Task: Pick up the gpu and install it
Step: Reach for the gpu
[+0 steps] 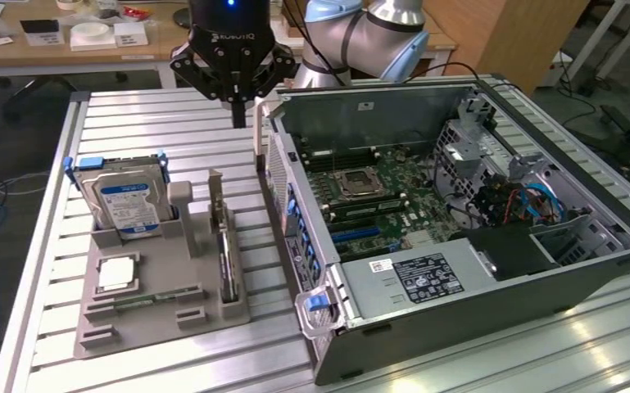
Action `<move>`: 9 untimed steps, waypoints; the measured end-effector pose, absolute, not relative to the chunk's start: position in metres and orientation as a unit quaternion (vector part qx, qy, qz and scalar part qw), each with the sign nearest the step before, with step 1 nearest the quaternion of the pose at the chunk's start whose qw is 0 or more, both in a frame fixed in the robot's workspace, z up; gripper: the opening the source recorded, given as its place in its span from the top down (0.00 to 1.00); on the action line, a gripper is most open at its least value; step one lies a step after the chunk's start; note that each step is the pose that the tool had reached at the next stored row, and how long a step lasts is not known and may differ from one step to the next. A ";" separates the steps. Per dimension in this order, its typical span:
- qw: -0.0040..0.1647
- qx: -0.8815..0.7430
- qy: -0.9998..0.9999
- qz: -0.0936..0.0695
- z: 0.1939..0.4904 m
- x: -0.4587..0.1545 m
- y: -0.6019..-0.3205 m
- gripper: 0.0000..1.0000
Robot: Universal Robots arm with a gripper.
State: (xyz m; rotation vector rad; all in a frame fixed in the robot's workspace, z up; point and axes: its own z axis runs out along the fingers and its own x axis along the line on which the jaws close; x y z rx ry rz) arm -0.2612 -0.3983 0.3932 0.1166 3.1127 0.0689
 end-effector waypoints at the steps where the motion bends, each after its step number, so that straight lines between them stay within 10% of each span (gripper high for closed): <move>1: 0.013 0.037 0.999 0.022 0.393 -0.261 -0.398 0.89; 9: 0.013 0.037 0.999 0.022 0.393 -0.261 -0.398 0.89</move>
